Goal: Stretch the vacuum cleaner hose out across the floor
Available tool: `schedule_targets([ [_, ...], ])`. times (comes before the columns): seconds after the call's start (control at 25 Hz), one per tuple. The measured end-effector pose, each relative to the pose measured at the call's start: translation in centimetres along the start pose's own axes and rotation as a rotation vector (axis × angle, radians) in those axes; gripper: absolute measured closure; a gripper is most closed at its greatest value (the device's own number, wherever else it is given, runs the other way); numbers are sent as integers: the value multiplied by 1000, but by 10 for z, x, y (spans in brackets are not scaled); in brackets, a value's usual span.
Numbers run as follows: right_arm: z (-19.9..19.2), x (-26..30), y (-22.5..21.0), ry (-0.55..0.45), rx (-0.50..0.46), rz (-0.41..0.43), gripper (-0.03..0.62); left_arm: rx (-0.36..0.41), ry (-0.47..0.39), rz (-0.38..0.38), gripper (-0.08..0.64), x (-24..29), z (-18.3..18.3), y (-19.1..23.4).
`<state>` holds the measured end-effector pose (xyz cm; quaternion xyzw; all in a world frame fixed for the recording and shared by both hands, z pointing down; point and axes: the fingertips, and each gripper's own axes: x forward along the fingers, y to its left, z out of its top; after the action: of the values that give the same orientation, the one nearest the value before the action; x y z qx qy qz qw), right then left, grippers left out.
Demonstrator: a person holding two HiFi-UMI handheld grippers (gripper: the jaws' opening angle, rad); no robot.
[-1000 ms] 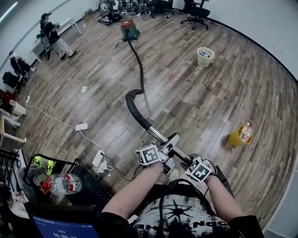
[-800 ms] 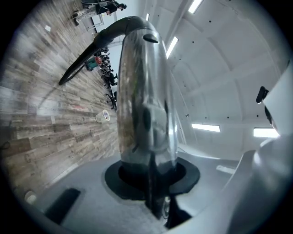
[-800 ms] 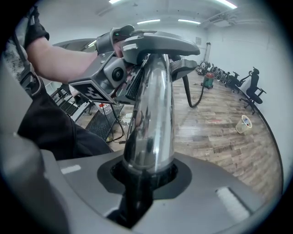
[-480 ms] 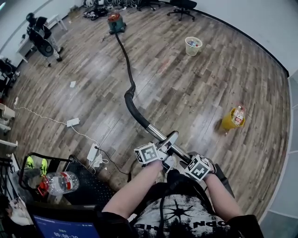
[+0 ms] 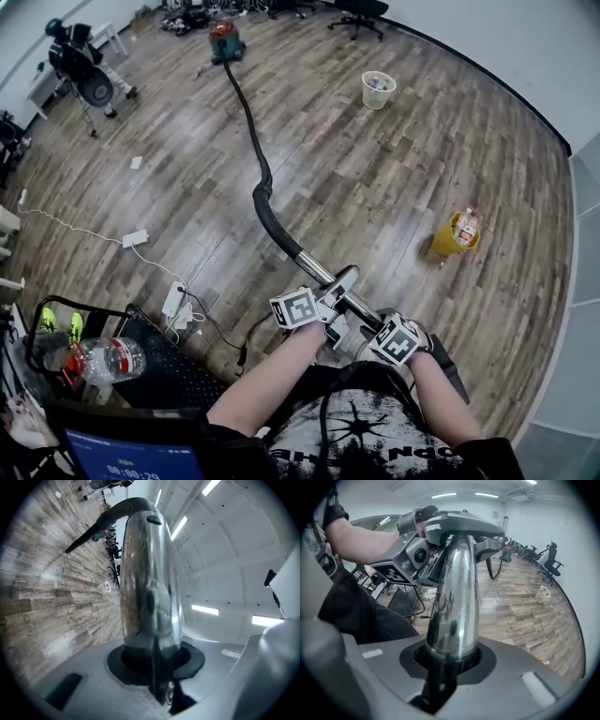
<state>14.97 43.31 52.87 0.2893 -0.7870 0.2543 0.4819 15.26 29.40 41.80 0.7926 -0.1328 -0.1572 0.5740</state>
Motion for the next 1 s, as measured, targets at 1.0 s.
schedule_targets([
  [1.0,-212,-66,-69,-32,-1,-53,506,29,24,83,474,141,-192,-5],
])
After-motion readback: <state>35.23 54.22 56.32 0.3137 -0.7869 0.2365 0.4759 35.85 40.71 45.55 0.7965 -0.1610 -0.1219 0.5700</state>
